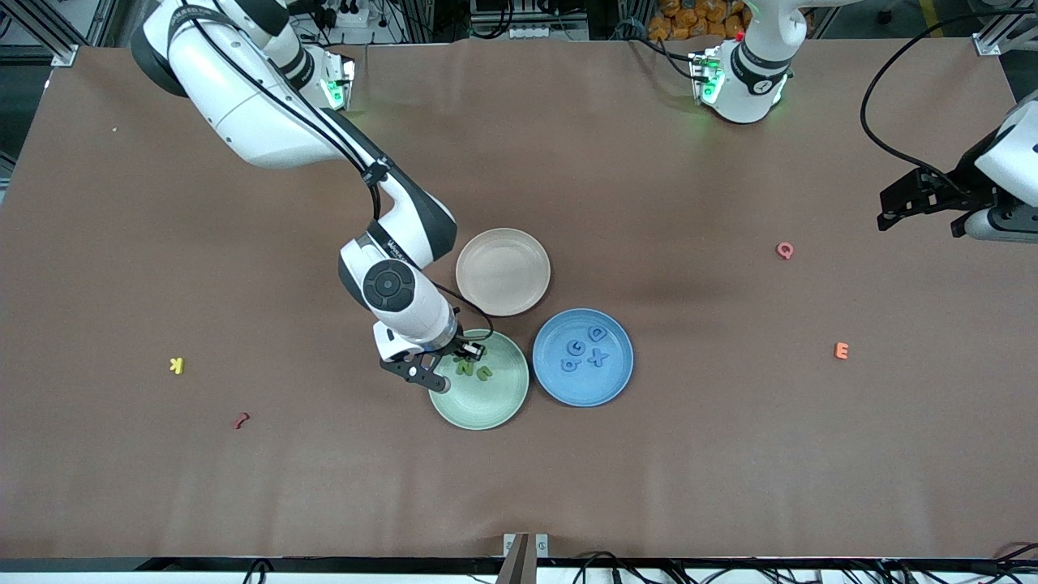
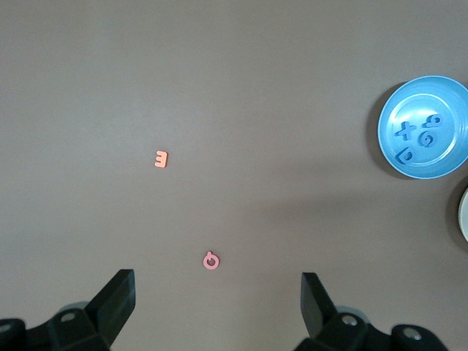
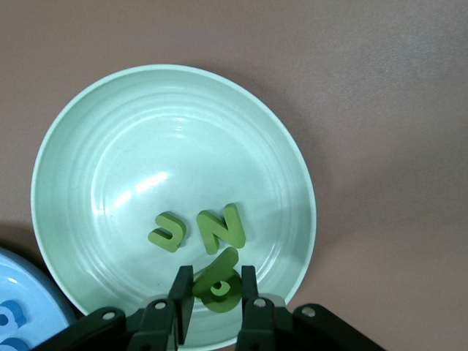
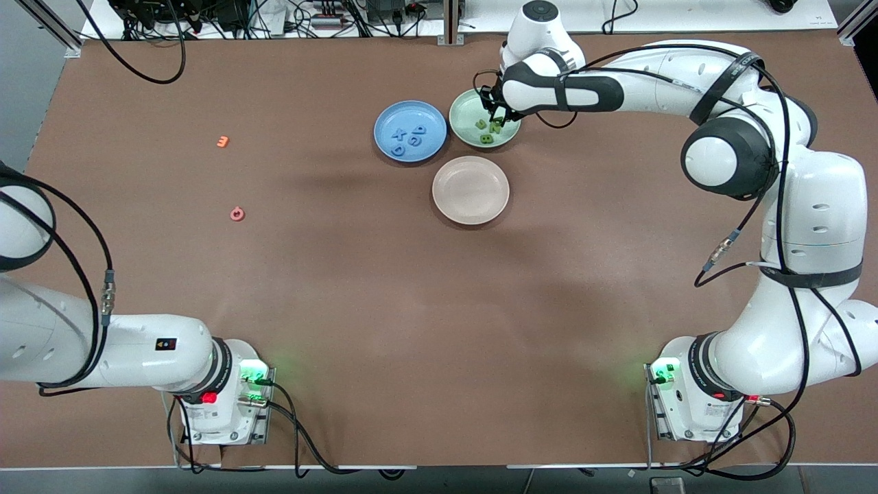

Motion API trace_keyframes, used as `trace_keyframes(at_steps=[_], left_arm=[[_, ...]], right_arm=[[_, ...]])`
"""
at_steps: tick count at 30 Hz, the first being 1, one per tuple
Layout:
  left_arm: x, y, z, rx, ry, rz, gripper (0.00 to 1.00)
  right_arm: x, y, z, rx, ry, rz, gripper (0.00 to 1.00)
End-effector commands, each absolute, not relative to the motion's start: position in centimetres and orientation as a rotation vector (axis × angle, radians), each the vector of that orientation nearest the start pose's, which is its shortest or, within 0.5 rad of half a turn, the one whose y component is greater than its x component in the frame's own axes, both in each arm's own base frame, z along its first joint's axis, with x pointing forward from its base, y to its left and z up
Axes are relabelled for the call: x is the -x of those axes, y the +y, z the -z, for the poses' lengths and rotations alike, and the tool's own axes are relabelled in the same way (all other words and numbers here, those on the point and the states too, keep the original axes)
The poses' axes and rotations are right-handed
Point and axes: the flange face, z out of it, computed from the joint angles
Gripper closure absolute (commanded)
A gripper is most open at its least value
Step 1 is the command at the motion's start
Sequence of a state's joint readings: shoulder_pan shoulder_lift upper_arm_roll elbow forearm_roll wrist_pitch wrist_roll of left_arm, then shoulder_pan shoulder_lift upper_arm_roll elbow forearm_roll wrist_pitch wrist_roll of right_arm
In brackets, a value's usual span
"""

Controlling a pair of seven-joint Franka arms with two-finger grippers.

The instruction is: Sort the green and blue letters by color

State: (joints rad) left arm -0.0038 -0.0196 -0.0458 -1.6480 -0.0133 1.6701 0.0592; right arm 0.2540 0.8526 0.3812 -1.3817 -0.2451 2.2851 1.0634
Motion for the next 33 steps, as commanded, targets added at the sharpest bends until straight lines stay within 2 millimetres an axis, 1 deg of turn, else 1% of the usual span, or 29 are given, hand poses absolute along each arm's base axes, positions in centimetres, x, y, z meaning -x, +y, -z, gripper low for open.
trace_keyframes(at_steps=[1, 4, 7, 9, 10, 12, 13, 14, 19, 23, 31, 33], left_arm=[[-55.7, -3.1, -61.3, 3.119, 0.172, 0.055, 0.0], [-55.7, -2.9, -61.2, 3.12, 0.167, 0.053, 0.0], [-55.8, -2.7, -61.1, 3.119, 0.162, 0.05, 0.0], [-55.8, -2.5, -61.2, 3.11, 0.155, 0.053, 0.0], [-55.8, -2.5, -61.2, 3.105, 0.158, 0.05, 0.0], [-55.8, -2.3, -61.2, 3.1, 0.156, 0.05, 0.0], [-55.8, -2.3, -61.2, 3.1, 0.156, 0.05, 0.0], [-55.8, -2.2, -61.2, 3.101, 0.153, 0.05, 0.0], [-55.7, -2.5, -61.6, 3.1, 0.153, 0.062, 0.0], [-55.7, -2.6, -61.6, 3.104, 0.153, 0.062, 0.0], [-55.7, -2.4, -61.6, 3.116, 0.138, 0.065, 0.0], [-55.7, -2.4, -61.7, 3.118, 0.138, 0.067, 0.0]], right_arm=[[-64.3, 38.9, -23.3, 2.939, 0.639, 0.047, 0.88], [-64.4, 38.6, -23.2, 2.944, 0.638, 0.052, 0.78], [-64.5, 38.4, -23.1, 2.949, 0.637, 0.055, 0.61], [-64.5, 38.4, -23.1, 2.949, 0.637, 0.055, 0.45], [-64.6, 38.3, -23.1, 2.95, 0.638, 0.056, 0.4], [-64.6, 38.3, -23.2, 2.95, 0.637, 0.059, 0.34], [-64.6, 38.3, -23.2, 2.952, 0.636, 0.056, 0.28], [-64.6, 38.3, -23.3, 2.953, 0.633, 0.056, 0.24], [-65.1, 37.5, -23.9, 2.953, 0.642, 0.063, 0.24], [-65.5, 37.0, -25.2, 2.939, 0.653, 0.081, 0.24], [-65.7, 35.9, -25.8, 2.992, 0.68, 0.022, 0.21], [-66.2, 35.2, -26.8, 3.004, 0.68, 0.008, 0.19]])
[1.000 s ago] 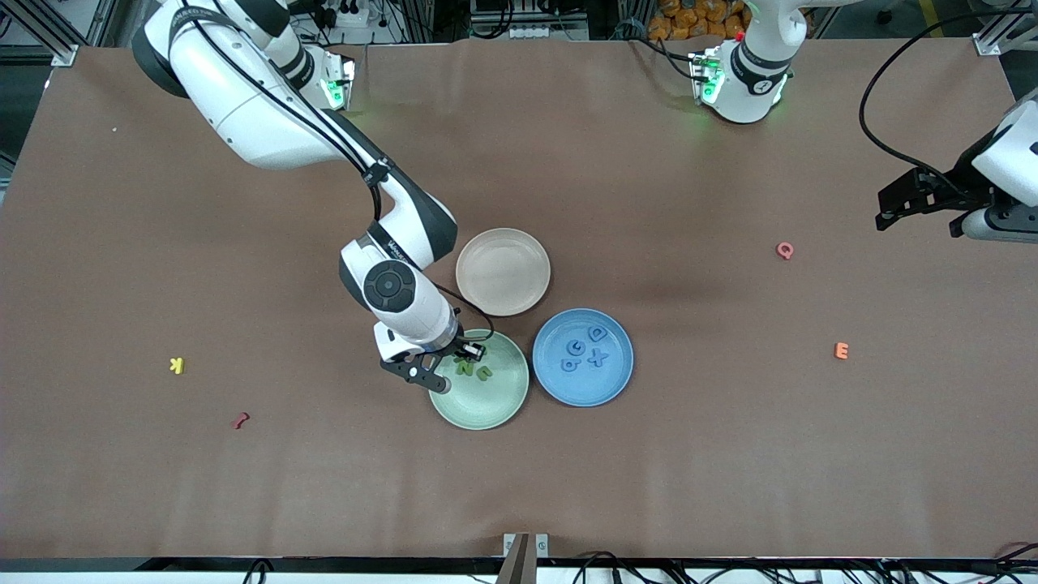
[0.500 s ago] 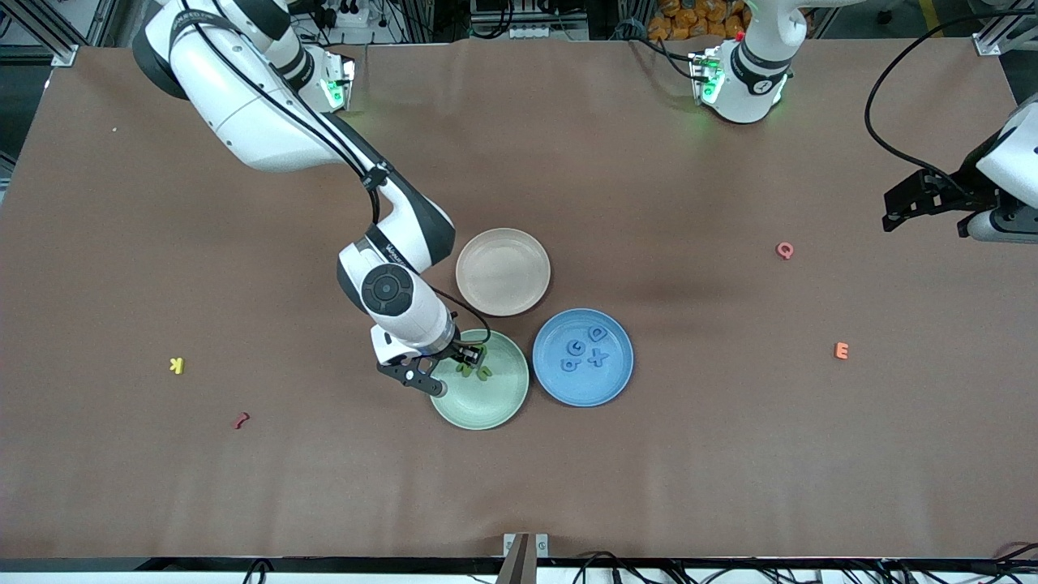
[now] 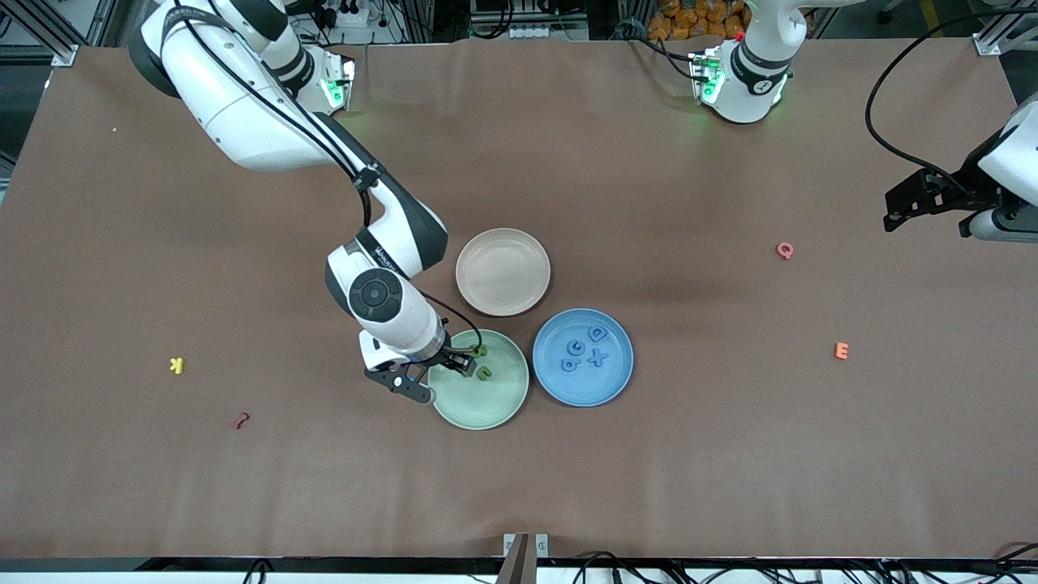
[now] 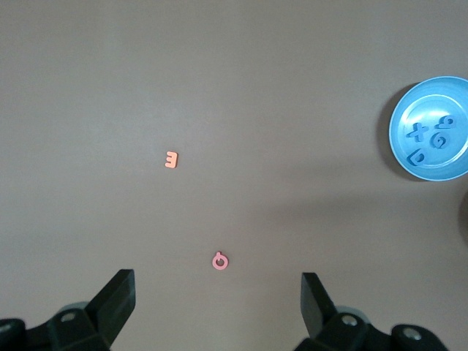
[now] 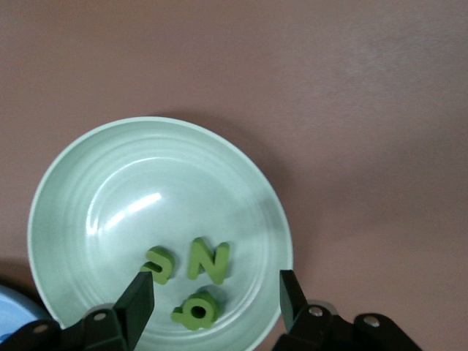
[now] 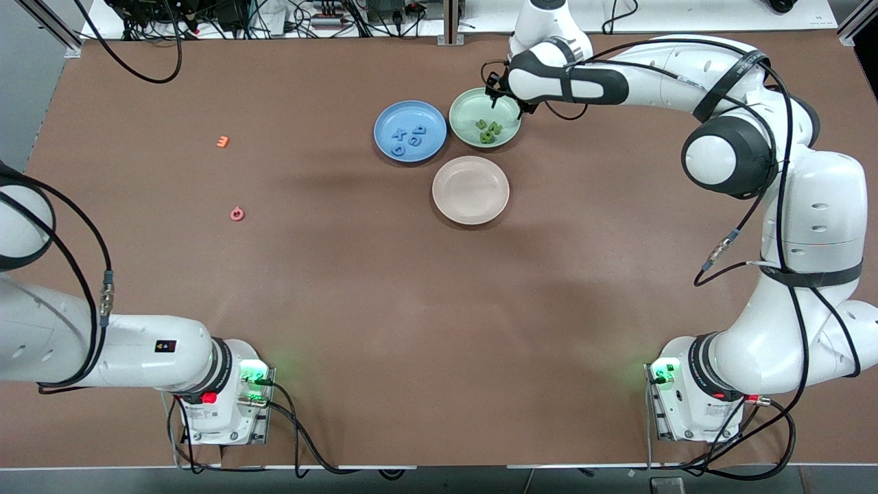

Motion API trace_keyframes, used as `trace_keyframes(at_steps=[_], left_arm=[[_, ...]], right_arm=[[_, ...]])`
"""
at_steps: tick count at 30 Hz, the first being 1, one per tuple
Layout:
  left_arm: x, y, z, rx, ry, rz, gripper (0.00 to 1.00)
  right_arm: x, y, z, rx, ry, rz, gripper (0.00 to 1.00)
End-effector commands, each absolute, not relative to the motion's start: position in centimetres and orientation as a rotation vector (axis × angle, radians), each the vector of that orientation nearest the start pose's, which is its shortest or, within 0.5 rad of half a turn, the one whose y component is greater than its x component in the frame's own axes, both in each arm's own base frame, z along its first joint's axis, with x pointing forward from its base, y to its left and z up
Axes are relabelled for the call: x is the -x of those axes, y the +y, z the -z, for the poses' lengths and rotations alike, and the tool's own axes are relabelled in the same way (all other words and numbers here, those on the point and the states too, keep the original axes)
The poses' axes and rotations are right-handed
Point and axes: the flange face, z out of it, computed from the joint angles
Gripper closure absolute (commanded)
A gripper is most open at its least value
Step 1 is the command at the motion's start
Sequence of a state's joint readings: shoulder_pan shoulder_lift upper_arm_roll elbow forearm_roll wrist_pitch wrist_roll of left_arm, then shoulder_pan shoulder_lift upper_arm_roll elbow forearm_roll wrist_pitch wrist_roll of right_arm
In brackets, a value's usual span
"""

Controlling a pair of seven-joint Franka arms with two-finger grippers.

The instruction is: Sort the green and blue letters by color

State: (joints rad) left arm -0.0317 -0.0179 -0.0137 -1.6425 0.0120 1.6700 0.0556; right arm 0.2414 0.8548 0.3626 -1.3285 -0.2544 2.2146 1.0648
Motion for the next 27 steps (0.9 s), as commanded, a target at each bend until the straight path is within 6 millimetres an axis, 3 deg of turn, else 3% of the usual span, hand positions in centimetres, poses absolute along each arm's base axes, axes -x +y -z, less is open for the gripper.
trace_keyframes(at_steps=[1, 4, 6, 18, 27], left_arm=[[-55.7, -2.4, -61.8, 3.121, 0.138, 0.07, 0.0], [-56.0, -2.4, -62.6, 3.148, 0.123, 0.099, 0.0], [-56.1, -2.5, -62.7, 3.159, 0.12, 0.107, 0.0], [-56.3, -2.5, -62.6, 3.162, 0.117, 0.116, 0.0], [-56.4, -2.5, -62.4, 3.156, 0.117, 0.111, 0.0]], right_arm=[[-66.3, 35.1, -27.8, 3.011, 0.668, 0.008, 0.18], [-66.5, 34.7, -29.0, 3.032, 0.652, -0.008, 0.12], [-66.6, 34.5, -29.7, 3.041, 0.658, -0.012, 0.0], [-66.9, 32.0, -37.3, 3.036, 0.595, 0.021, 0.0], [-66.3, 28.8, -44.7, 3.03, 0.461, 0.017, 0.0]])
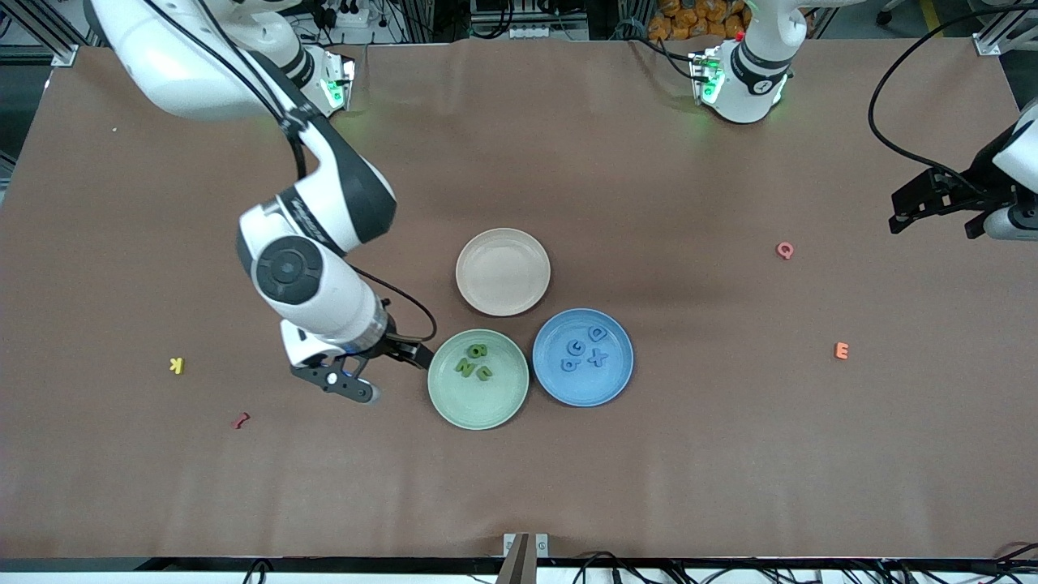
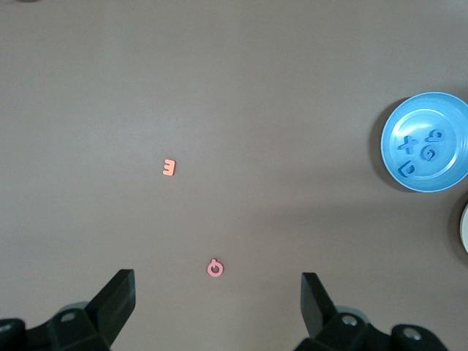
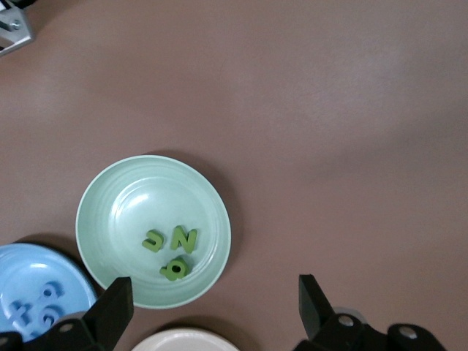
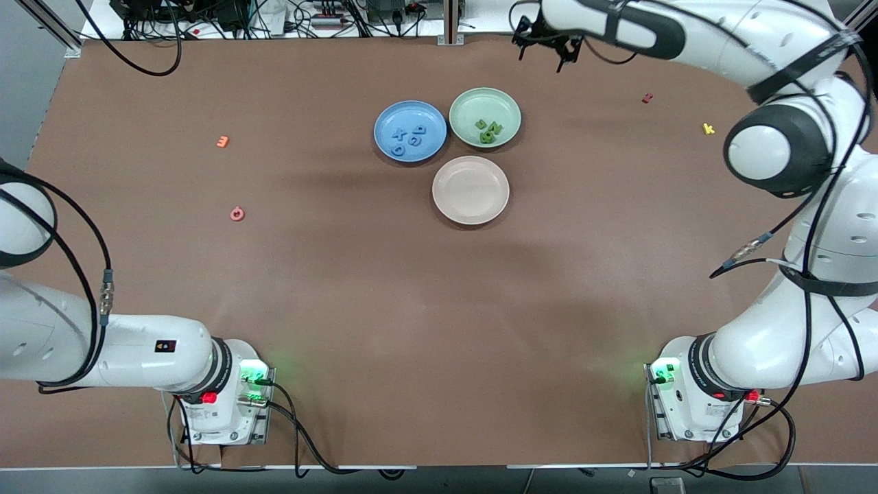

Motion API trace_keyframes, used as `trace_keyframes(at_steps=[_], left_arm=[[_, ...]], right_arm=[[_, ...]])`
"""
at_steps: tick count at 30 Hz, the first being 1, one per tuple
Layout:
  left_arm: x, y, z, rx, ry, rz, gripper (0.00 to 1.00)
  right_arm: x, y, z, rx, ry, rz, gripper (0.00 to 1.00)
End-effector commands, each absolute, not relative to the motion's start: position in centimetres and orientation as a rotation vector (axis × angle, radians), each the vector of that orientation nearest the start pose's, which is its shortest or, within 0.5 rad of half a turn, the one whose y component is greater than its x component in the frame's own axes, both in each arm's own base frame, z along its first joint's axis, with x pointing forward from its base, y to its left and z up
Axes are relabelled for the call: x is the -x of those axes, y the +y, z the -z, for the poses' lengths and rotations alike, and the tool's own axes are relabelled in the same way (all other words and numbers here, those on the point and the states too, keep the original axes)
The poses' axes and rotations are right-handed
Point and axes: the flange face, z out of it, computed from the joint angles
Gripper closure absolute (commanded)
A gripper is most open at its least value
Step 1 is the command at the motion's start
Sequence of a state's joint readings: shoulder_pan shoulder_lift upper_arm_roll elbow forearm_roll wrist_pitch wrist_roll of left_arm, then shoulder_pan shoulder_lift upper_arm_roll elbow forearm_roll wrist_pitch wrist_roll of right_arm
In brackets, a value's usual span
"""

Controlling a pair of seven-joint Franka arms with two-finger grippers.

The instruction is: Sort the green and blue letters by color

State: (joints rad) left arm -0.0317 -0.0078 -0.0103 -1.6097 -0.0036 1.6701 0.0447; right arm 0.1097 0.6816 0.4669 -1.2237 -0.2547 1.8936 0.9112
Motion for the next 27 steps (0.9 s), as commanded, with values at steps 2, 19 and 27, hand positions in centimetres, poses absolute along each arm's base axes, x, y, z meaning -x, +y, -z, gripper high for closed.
trace_keyframes(at_steps=[2, 19, 27], left_arm=[[-56.3, -2.5, -62.4, 3.156, 0.12, 0.109, 0.0], [-56.6, -2.5, -62.0, 3.156, 0.119, 0.097, 0.0], [-56.6, -2.6, -62.0, 3.156, 0.122, 0.097, 0.0]], right_arm=[[-66.1, 28.0, -46.0, 3.026, 0.446, 0.012, 0.0], [-63.6, 22.0, -56.8, 3.024, 0.212, 0.062, 0.0], [-63.4, 13.8, -60.2, 3.035, 0.103, 0.058, 0.0]])
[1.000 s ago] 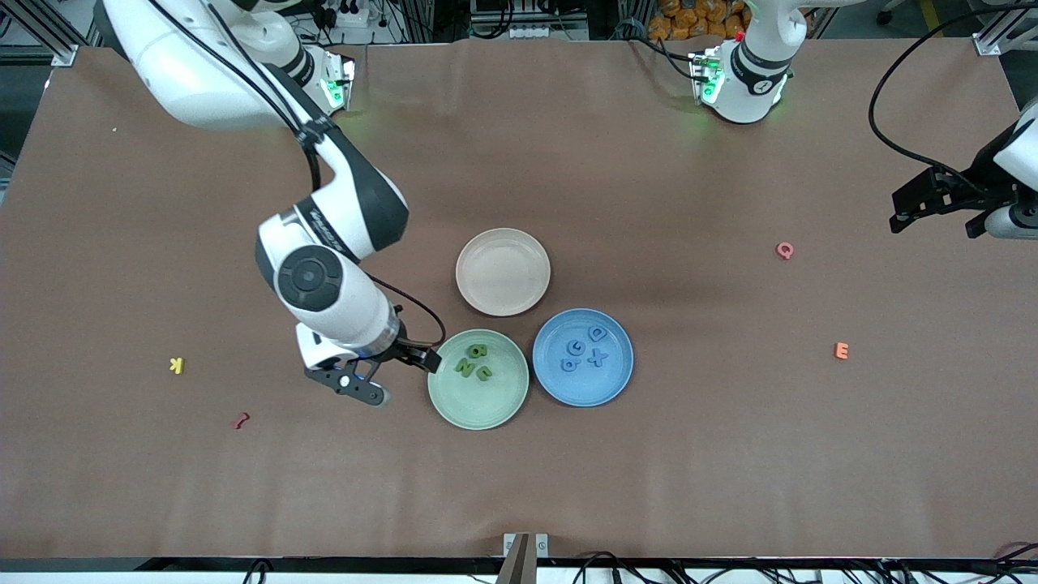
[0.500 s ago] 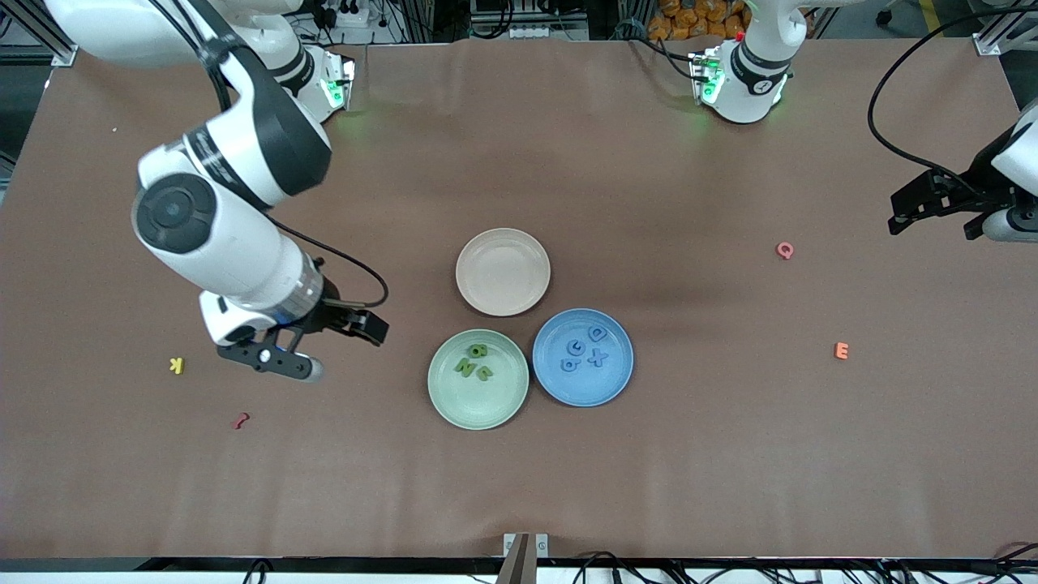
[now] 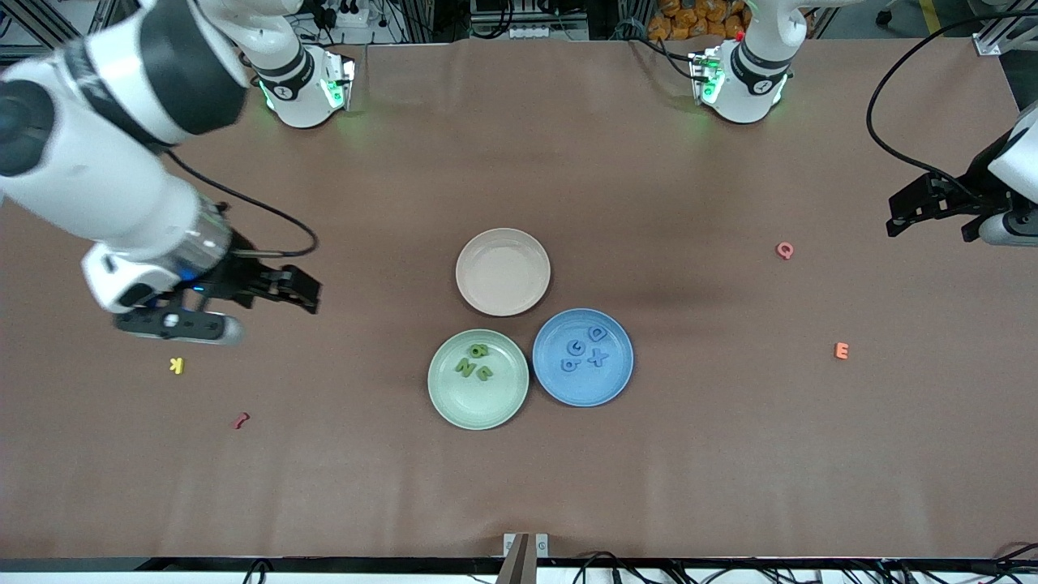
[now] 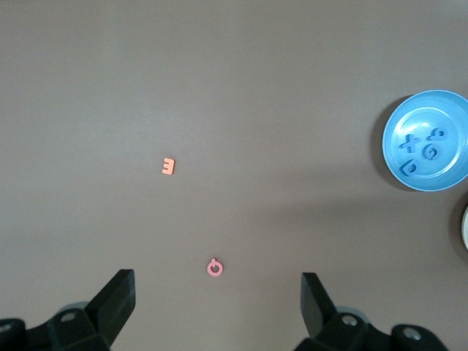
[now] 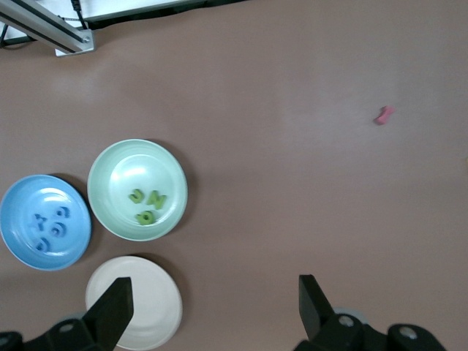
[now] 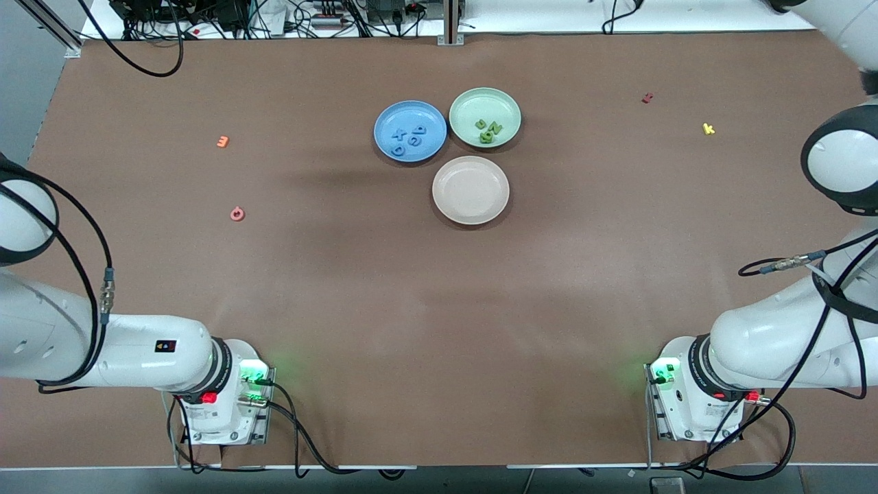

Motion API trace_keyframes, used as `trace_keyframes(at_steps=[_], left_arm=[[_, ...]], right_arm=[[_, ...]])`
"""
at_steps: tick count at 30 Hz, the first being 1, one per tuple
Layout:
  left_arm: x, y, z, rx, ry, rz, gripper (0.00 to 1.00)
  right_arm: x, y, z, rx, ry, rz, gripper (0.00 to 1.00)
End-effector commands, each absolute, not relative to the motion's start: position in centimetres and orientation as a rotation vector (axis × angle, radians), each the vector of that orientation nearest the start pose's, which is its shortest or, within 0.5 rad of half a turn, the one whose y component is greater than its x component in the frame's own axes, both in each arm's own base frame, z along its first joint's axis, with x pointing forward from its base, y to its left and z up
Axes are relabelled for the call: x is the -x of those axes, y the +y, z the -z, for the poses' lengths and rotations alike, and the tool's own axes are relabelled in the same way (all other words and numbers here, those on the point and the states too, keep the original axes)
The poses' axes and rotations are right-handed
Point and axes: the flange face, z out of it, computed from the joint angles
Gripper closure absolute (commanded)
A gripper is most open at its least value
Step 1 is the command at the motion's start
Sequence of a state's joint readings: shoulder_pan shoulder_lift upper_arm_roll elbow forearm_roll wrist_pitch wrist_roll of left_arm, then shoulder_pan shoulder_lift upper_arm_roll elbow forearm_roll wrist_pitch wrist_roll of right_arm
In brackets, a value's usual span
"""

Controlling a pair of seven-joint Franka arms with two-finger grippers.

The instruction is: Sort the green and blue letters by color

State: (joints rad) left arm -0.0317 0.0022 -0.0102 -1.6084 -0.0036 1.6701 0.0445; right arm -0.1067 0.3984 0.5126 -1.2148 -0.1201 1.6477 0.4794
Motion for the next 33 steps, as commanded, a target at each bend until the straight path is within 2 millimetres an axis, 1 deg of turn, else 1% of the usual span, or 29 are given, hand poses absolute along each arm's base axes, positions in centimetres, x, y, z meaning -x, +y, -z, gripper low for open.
trace_keyframes(at_steps=[1, 6, 9, 14, 17, 20, 24, 28, 30, 33], left_arm=[[-56.6, -2.6, -61.9, 3.156, 0.122, 0.094, 0.0], [-56.6, -2.4, -61.9, 3.157, 0.117, 0.094, 0.0], [-56.6, -2.4, -61.9, 3.155, 0.117, 0.094, 0.0], [-56.6, -2.4, -61.9, 3.157, 0.117, 0.094, 0.0], [-56.6, -2.4, -61.9, 3.156, 0.119, 0.094, 0.0], [-56.6, -2.5, -62.0, 3.156, 0.122, 0.097, 0.0], [-56.6, -2.5, -62.0, 3.158, 0.122, 0.097, 0.0], [-56.6, -2.5, -62.0, 3.158, 0.119, 0.097, 0.0], [-56.6, -2.4, -61.9, 3.158, 0.119, 0.095, 0.0], [-56.6, -2.4, -61.9, 3.158, 0.119, 0.095, 0.0]], right_arm=[[-63.3, 12.7, -60.5, 3.036, 0.097, 0.055, 0.0], [-62.5, 8.5, -62.1, 3.077, 0.015, 0.044, 0.0], [-62.1, 6.1, -62.6, 3.097, -0.02, 0.03, 0.0], [-61.3, 2.5, -63.4, 3.123, -0.052, 0.001, 0.0], [-60.7, 1.2, -63.5, 3.135, -0.065, -0.017, 0.0], [-59.8, 0.7, -63.5, 3.144, -0.062, -0.03, 0.0], [-59.3, -0.3, -63.2, 3.151, -0.03, -0.045, 0.0], [-58.7, -0.7, -62.9, 3.148, -0.017, -0.06, 0.0], [-58.3, -1.3, -62.7, 3.15, 0.002, -0.07, 0.0], [-57.6, -1.7, -62.8, 3.147, 0.013, -0.073, 0.0]])
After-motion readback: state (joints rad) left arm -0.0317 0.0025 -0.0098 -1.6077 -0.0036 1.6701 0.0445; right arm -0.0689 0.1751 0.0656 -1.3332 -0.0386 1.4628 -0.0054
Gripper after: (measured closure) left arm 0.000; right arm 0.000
